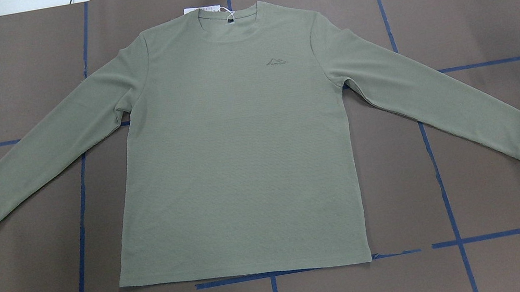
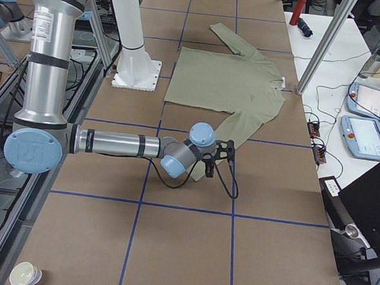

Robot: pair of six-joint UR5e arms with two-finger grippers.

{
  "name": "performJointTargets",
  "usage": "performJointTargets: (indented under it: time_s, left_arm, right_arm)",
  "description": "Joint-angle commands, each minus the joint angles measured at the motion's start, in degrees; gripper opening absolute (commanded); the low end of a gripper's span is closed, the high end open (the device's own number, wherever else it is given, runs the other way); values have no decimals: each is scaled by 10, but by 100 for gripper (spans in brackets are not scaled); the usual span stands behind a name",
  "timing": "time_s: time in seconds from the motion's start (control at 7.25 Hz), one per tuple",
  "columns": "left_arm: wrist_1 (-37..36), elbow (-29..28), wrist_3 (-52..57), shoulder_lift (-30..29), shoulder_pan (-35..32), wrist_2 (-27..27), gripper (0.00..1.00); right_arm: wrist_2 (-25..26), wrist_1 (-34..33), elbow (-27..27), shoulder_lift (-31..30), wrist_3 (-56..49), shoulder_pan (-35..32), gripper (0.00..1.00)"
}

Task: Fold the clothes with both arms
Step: 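Lower the right gripper to the sleeve cuff nearest it and grasp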

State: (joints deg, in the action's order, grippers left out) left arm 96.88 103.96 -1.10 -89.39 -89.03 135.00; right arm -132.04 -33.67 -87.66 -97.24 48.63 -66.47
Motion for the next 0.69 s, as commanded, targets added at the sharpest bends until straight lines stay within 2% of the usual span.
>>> performJointTargets:
  time_s: [0.0, 0.14, 0.55]
  left_arm:
    - [1, 1, 1, 0, 0, 0, 100]
    - [1, 5, 1, 0, 0, 0, 100]
    - [0, 5, 3, 0, 0, 1, 100]
  right_arm:
    - [37, 71, 33, -14, 53, 50, 88]
    - [79, 71, 33, -29, 53, 82, 87]
    - [82, 71, 33, -40, 53, 96, 82]
